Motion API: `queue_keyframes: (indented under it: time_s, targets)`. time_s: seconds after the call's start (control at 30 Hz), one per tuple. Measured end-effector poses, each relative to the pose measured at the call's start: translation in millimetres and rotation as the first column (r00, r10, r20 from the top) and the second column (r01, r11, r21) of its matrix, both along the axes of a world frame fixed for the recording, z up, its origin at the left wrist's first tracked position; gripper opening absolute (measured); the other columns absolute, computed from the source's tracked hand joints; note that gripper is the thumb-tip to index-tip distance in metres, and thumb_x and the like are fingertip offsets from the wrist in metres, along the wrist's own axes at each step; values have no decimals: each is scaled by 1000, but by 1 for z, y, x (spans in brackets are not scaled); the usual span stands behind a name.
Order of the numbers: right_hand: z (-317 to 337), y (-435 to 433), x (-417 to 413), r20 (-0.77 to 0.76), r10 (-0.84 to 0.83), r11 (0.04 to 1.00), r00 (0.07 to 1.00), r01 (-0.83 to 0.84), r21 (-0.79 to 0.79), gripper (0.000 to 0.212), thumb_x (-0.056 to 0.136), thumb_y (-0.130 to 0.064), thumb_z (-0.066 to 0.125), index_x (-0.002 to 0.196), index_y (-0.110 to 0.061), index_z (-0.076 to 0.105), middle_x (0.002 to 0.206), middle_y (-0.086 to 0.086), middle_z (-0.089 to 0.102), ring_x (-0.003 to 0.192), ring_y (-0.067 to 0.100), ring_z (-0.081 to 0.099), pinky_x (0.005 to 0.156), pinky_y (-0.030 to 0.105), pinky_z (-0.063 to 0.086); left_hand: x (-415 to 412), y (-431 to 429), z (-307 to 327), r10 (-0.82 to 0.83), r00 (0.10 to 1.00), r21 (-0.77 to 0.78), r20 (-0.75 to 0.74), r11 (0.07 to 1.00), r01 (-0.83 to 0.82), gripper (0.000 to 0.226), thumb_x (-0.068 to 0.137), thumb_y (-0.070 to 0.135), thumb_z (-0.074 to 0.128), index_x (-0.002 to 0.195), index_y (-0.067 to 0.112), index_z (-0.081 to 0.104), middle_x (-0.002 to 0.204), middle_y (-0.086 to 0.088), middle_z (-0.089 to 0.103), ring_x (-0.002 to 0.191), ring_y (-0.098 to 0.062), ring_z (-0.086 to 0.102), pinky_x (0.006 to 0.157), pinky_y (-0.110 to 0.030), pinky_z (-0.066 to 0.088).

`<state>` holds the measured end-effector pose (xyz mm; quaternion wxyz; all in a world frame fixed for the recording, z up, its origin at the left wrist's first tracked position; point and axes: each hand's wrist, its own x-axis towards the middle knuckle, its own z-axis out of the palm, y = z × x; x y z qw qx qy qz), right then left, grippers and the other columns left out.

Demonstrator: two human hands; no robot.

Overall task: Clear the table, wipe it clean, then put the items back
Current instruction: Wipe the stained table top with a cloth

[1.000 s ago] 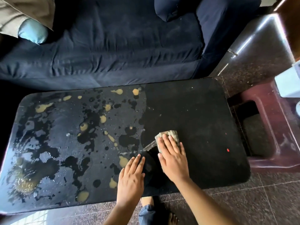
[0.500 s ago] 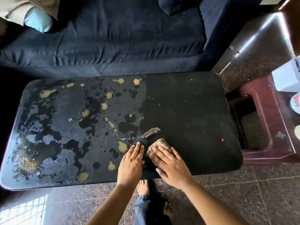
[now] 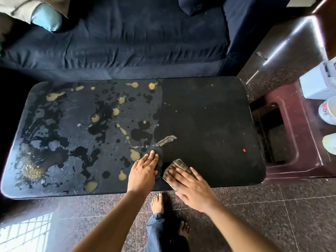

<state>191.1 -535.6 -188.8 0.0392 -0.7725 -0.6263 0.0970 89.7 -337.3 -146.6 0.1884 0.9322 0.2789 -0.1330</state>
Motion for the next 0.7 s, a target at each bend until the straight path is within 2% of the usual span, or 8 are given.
queue_keyframes:
  time_s: [0.07,0.13,0.2,0.27,0.37,0.53,0.63,0.7]
  targets:
    - [0,-18,19,43,-36,999,998,37,-21,65,91,-44,41,150,-34,17,153,-10,30,141,9,24,107,45,27,0,0,0,-1,1000,-7,-5,1000,1,59,97,27,44,151,25,19,158,10,11,146,-11,12,117,-28,13]
    - [3,-18,14,-12,-291,956,957,290,-36,61,90,-42,41,149,-32,25,154,-9,28,141,10,25,108,47,30,0,0,0,1,1000,-10,1,1000,-1,58,97,26,44,151,25,20,158,10,11,145,-11,12,117,-27,13]
    - [7,0,-14,-86,-503,864,860,501,-51,57,90,-40,39,146,-29,34,153,-7,30,140,13,30,110,49,31,0,1,1,-7,1000,-4,6,1000,7,58,97,26,45,150,25,21,158,10,13,145,-11,14,115,-26,14]
    - [7,23,-42,-136,-568,821,812,570,-29,56,90,-40,39,144,-28,38,152,-5,34,139,16,32,108,49,30,1,2,2,-18,1000,3,5,1000,18,58,96,27,46,150,26,23,157,11,15,144,-10,16,114,-26,15]
    - [4,39,-60,-130,-428,901,894,434,16,60,88,-40,43,146,-28,34,151,-5,35,139,15,33,109,50,30,4,5,1,-18,1000,2,6,1000,18,59,95,27,49,149,27,26,157,10,18,144,-11,19,113,-27,18]
    - [0,5,-22,-11,-12,1000,1000,11,-24,64,88,-40,48,147,-31,27,148,-8,41,135,13,39,107,47,36,2,2,1,-22,1000,30,-17,999,22,60,95,26,49,149,28,24,157,10,16,144,-11,20,113,-26,19]
    - [2,-10,-7,8,-73,997,997,74,-39,61,88,-37,45,147,-31,29,147,-7,42,135,14,39,106,48,38,2,3,2,-19,1000,32,-18,999,19,60,95,28,49,149,29,23,157,12,15,144,-10,19,113,-26,18]
    - [4,-2,-21,-31,-173,984,984,172,-36,67,84,-38,59,145,-30,33,147,-6,42,135,14,40,105,48,40,2,3,2,-16,1000,33,-20,999,17,60,95,27,48,149,29,22,157,12,15,144,-10,18,113,-25,18]
